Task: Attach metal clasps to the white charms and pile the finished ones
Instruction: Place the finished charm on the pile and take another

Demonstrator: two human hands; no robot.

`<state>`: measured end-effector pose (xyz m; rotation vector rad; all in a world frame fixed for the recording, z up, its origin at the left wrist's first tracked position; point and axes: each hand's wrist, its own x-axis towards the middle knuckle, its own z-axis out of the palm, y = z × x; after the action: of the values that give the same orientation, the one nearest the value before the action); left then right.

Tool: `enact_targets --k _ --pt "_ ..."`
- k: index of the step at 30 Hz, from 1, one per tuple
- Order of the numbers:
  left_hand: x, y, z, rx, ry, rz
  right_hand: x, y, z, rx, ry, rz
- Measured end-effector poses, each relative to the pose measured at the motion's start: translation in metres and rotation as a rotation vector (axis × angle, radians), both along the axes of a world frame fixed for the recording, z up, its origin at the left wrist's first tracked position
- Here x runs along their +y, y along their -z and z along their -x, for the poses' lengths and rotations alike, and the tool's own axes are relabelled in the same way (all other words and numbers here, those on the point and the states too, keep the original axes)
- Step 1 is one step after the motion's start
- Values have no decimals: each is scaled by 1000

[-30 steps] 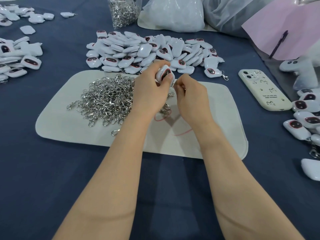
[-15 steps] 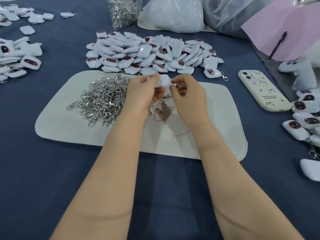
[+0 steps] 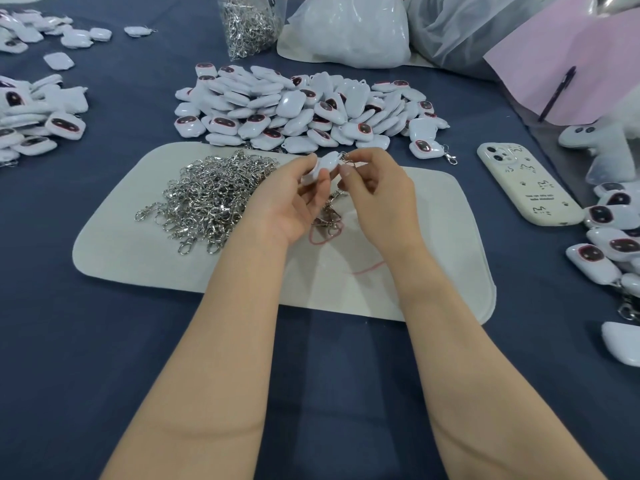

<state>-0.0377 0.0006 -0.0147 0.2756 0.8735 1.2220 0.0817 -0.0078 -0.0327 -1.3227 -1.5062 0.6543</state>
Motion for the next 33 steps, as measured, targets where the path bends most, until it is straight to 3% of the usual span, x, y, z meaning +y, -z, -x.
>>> enact_targets --k 16,18,24,33 --pt "-3 -2 -6 41 15 -19 -1 -4 3 42 98 -177" --pt "-3 -4 -7 147 -23 -73 -1 -4 2 -4 107 -170" --pt "-7 -11 -9 735 -120 -440 0 -4 -3 -197 133 -185" --pt "-6 -11 -9 1190 -78 -691 0 -2 -4 -382 119 -186"
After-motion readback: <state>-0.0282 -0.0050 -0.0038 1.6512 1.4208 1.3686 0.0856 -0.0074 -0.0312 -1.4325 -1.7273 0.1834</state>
